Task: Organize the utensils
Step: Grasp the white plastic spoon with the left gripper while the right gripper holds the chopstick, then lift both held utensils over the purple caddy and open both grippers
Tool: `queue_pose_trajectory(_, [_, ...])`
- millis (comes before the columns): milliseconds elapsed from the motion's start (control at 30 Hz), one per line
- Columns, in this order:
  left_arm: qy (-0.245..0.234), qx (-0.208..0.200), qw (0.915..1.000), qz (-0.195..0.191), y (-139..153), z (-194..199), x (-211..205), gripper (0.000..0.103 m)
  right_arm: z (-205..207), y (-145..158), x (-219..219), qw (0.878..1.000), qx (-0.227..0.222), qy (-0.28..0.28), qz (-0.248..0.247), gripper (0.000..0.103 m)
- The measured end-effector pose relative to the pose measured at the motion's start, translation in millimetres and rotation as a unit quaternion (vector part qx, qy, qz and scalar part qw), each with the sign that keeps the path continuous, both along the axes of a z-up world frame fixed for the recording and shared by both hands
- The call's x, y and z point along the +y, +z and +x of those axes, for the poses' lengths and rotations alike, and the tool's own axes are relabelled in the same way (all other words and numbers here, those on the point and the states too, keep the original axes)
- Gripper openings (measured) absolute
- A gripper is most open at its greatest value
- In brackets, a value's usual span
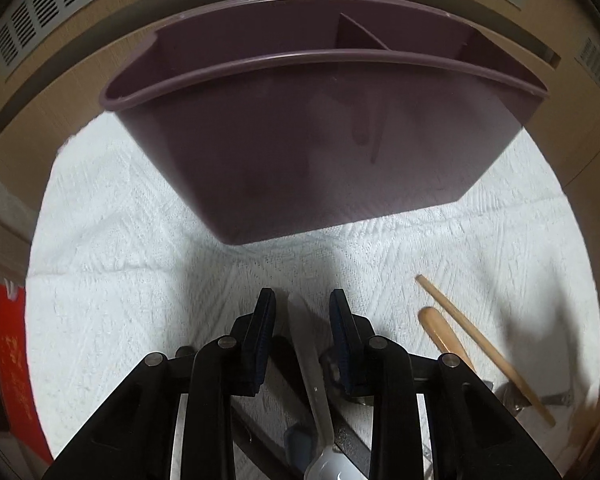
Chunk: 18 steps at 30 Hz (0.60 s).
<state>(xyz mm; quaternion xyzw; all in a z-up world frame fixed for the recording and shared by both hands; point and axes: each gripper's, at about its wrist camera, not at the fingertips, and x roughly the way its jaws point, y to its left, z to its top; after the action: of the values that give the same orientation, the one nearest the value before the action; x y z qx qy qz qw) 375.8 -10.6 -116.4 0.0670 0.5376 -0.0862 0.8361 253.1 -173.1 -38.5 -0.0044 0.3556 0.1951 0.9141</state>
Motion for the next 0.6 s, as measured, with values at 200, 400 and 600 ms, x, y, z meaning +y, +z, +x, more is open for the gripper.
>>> queue_pose_trajectory(200, [-0.010, -0.041, 0.9988, -0.023, 7, -38, 2, 0.004, -5, 5, 3, 1.000, 0.001, -0.004, 0.000, 0.006])
queue_pose_trajectory(400, [0.018, -0.155, 0.9834, -0.092, 51, -110, 27, 0.003, -16, 12, 2, 1.000, -0.005, -0.012, 0.001, 0.006])
queue_pose_trajectory(600, [0.032, -0.239, 0.9608, -0.136, 104, -151, 47, 0.003, -33, 33, 9, 0.999, -0.032, -0.008, 0.002, 0.006])
